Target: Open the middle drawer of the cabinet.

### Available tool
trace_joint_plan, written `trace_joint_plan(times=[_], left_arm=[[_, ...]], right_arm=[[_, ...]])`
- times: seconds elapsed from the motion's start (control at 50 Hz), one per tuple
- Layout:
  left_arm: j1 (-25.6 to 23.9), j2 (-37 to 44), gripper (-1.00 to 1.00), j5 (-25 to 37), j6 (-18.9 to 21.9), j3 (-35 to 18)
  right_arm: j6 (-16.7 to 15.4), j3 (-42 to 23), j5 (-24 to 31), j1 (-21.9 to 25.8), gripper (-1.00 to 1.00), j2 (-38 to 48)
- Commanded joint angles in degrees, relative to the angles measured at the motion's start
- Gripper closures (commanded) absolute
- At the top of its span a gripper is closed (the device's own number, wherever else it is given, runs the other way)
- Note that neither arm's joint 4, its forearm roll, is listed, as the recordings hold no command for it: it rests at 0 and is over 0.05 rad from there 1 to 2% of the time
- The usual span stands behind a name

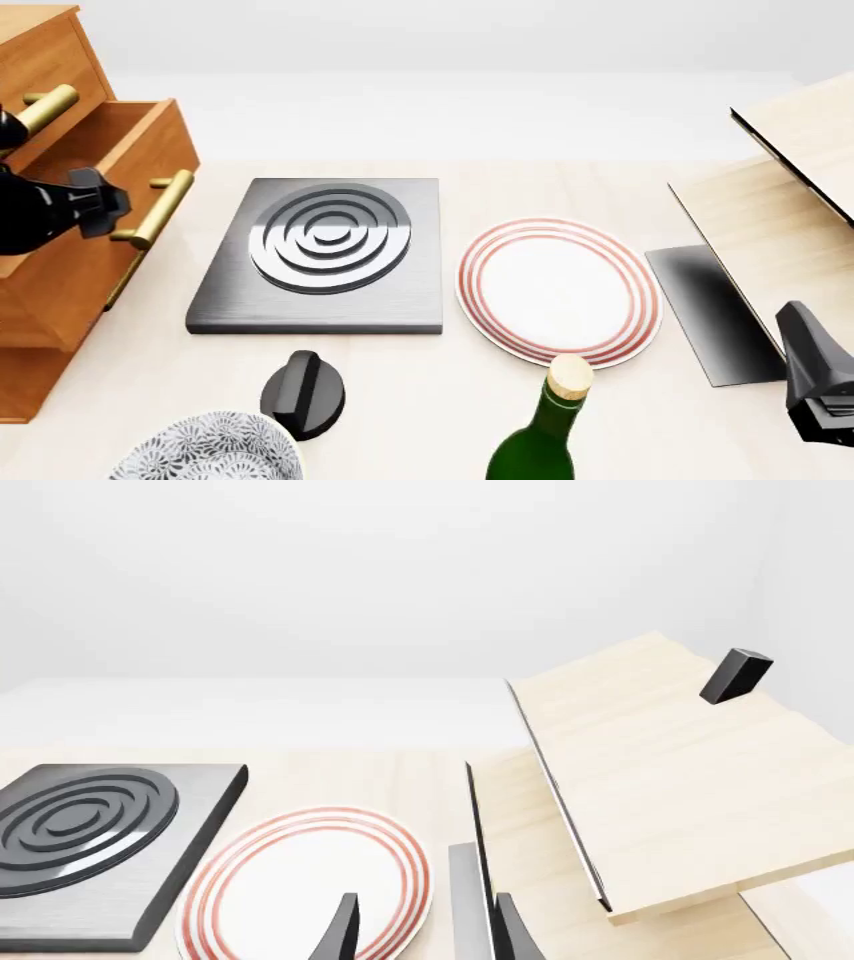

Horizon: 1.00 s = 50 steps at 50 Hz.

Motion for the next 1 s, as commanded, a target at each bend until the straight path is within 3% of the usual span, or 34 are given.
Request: trace_joint_plan(times=[0.02, 1.0], left_arm=[[-1.68, 0.13, -1.00, -0.18, 0.29, 0.76], [-8.54, -0.18, -1.00, 1.73, -0.37, 0.34]], right_arm=[[0.10, 0.02, 0.21, 0.05, -1.00, -0.48], [0.10, 0.02, 0.22, 0.03, -1.00, -0.51]])
